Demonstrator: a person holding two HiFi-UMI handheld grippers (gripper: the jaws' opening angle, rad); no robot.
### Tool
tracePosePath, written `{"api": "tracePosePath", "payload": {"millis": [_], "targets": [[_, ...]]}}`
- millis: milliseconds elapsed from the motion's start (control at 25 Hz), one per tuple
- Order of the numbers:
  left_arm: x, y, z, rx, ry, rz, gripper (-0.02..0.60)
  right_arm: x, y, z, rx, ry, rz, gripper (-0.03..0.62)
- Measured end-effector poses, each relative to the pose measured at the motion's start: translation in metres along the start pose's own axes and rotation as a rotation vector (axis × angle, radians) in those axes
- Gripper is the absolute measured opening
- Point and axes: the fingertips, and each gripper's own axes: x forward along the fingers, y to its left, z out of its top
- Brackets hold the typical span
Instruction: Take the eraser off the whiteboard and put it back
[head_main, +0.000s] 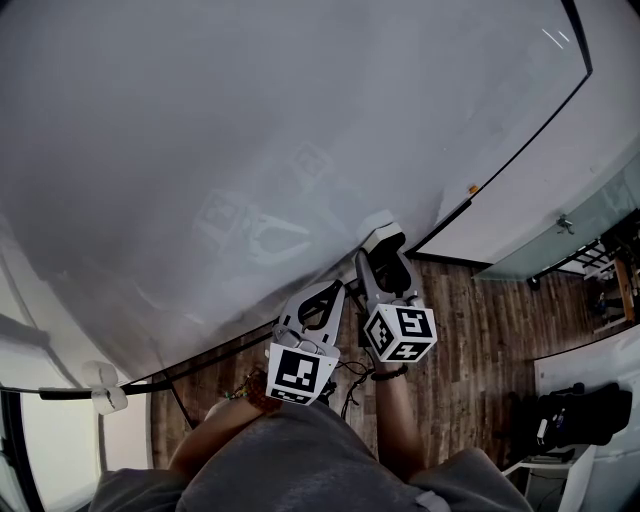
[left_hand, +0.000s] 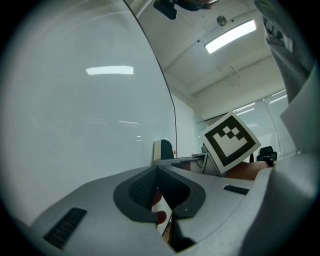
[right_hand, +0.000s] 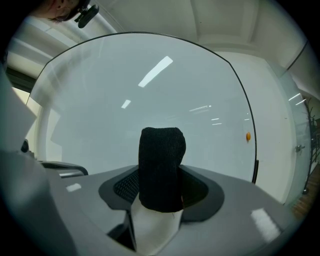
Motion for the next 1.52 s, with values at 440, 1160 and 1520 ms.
{"api": "tracePosePath", "payload": {"millis": [440,1160,1520], "targets": [[-0.002,-0.005,0.003,0.006,0.001,-0.002,0.008,-0.006,-0.002,0.002,0.001,0.002,0.002,0.236],[-0.007,-0.018,0.0,0.01,0.011,-0.013,0.006,-0.022,-0.003,-0.002,0.006,0.005,-0.005,0.235],[-0.012,-0.02,0.003,0.012,0.006,-0.014,0.008,-0.032,-0.005,-0.002,0.009,-0.003,-0.016,0.235]]}}
